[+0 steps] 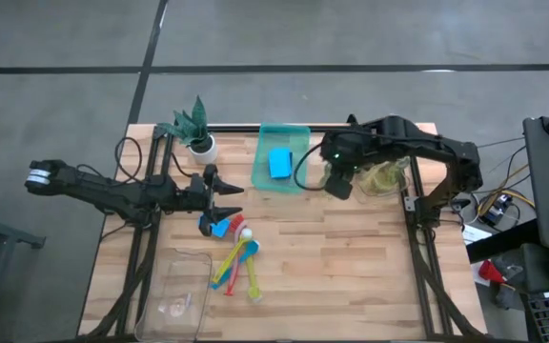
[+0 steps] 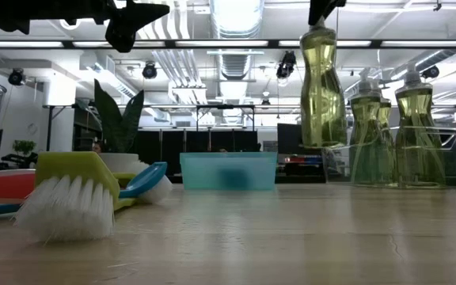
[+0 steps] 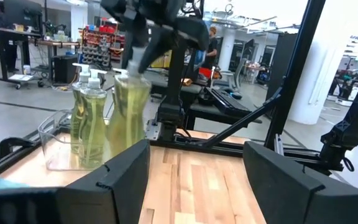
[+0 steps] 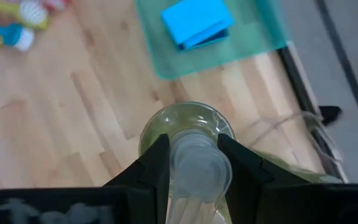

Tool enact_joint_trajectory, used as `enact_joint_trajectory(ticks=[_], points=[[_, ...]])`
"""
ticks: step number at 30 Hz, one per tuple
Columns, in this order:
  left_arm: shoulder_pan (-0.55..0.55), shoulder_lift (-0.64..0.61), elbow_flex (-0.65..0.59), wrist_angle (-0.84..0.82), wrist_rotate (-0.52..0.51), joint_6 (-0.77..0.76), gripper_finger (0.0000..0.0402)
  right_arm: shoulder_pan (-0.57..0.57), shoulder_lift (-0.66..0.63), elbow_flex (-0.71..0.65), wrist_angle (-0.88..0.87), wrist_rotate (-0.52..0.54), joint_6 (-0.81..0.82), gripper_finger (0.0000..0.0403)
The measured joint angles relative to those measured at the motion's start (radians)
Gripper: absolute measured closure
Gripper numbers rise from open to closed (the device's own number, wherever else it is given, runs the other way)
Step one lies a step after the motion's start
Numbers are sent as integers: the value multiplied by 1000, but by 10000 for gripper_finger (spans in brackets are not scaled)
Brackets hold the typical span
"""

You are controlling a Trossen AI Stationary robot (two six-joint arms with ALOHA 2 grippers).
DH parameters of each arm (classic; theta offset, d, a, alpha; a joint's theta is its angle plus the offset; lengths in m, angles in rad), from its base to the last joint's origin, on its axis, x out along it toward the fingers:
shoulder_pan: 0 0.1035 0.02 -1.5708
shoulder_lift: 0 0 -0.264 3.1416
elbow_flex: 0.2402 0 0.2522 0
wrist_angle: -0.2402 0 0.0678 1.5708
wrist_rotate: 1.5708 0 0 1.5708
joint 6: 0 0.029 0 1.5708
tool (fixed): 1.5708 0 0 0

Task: Pick & Place Kitchen Sink Supplies
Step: Put the yellow soap dispenser into the top transparent bin

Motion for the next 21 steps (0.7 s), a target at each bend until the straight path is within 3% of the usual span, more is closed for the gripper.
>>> enact_joint_trajectory(ticks=[12, 21], points=[[0, 0, -1, 16, 0, -8, 149, -78, -158, -24, 2, 11, 196, 302], [1, 0, -1, 32, 0, 0, 149, -180, -298, -158, 1, 34, 310, 302]])
